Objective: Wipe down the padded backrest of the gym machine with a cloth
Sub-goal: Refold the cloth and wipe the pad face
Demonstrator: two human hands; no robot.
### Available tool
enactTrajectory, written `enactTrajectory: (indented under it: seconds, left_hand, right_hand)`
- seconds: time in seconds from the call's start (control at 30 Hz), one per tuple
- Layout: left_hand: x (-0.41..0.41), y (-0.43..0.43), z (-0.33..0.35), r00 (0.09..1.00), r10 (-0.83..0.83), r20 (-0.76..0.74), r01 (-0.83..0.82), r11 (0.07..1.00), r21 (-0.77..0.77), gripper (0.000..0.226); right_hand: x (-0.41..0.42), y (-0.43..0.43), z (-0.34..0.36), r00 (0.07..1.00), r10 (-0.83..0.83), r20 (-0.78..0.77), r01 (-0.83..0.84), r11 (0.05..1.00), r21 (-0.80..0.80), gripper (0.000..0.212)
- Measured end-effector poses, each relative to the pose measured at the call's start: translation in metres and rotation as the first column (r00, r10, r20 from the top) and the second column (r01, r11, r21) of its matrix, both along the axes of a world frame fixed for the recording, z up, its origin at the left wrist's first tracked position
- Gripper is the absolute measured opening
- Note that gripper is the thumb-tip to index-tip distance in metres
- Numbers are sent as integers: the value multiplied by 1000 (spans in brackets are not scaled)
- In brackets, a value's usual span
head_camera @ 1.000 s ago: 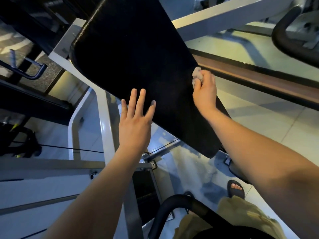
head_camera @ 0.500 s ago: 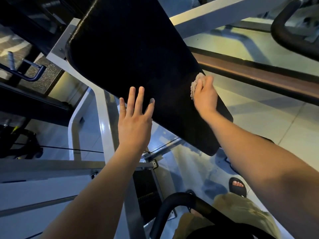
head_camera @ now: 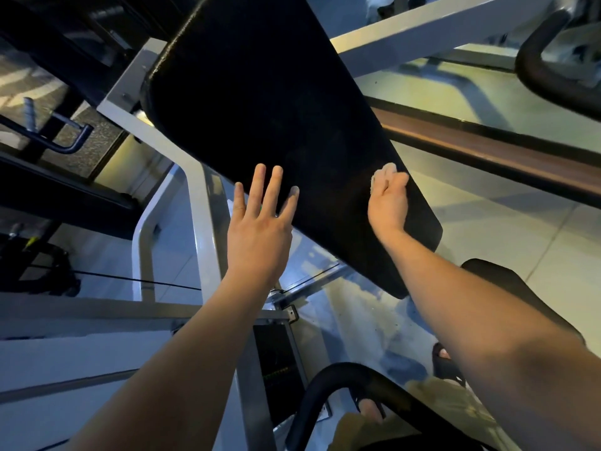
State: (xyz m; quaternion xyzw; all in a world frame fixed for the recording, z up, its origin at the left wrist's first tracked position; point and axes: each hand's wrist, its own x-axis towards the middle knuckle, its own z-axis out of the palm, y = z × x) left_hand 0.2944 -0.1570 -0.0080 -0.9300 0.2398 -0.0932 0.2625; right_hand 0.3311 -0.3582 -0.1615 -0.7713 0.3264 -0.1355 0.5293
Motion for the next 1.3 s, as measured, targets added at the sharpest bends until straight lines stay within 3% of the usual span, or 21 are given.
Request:
enactTrajectory:
  seconds: [0.07,0.13,0.2,0.23,0.27,0.3,0.37,0.43,0.53,0.63,0.67,0.73,0.83,0.9,0.93,1.0,1.07,1.1,1.13,1.2,1.3]
  left_hand:
    - [1,2,-1,1000,-16,0,16,1000,0,76]
    - [3,5,-2,1000,-27,-4,27,1000,1,77]
    - [2,6,-2,999,-32,-8,32,999,8,76]
    - [2,6,-1,999,-34,-16,34,999,14,75]
    - [1,5,1,999,-34,-31,35,999,23,74]
    - [0,5,4,998,-33,-48,35,999,37,72]
    - [-2,4,9,997,-30,-71,34,998,57,70]
    - [-5,4,16,997,-32,-76,36,998,49,70]
    - [-3,8,21,999,-36,9,37,999,-23,69]
    - [3,12,26,993,-42,115,53,994,-98,69]
    - [4,13,28,990,-41,136,56,993,-102,69]
    - [7,15,29,988,-36,153,49,995,-81,71]
    - [6,19,25,988,-23,150,34,997,-71,76]
    - [5,21,22,990,-15,140,28,996,-90,79]
    - [6,21,21,990,-14,141,28,995,-98,79]
    - [7,21,21,988,-23,151,40,992,-117,78]
    - [8,22,25,988,-30,149,50,991,-127,75]
    - [7,23,27,989,-30,142,48,991,-125,74]
    - [7,24,30,990,-24,136,41,992,-123,74]
    - [7,27,36,991,0,132,19,990,-139,76]
    - [8,34,44,988,50,147,-21,981,-192,86]
  right_hand:
    - [-21,30,9,993,88,75,-83,995,-57,19]
    - [-54,64,14,940,309,144,-289,947,-141,16]
    - [-74,80,7,809,576,114,-512,787,-343,20]
    - [-72,74,2,779,623,72,-534,719,-445,23]
    - [-61,64,-1,809,587,35,-500,718,-485,28]
    - [-46,51,-4,880,474,36,-406,788,-464,29]
    - [-12,19,6,992,117,38,-103,962,-251,21]
    - [9,5,19,994,-103,-22,102,994,-40,25]
    - [-3,46,39,994,10,106,-10,1000,6,23]
    - [-48,80,42,867,454,206,-409,883,-229,20]
    - [-49,75,36,835,515,196,-430,832,-351,22]
    - [-26,49,28,888,421,187,-299,836,-460,29]
    - [21,18,49,981,112,156,-80,977,-198,27]
    - [34,26,62,987,-28,160,38,998,-55,21]
    - [30,39,69,978,-16,207,28,998,-55,21]
    - [3,68,75,897,277,343,-181,941,-287,24]
    - [-18,73,61,748,581,321,-301,728,-616,19]
    - [-13,59,56,723,622,301,-285,665,-690,14]
    - [-1,43,53,755,590,288,-241,657,-715,14]
    - [26,17,60,879,397,263,-145,749,-647,17]
    - [41,27,80,957,119,263,-42,959,-281,26]
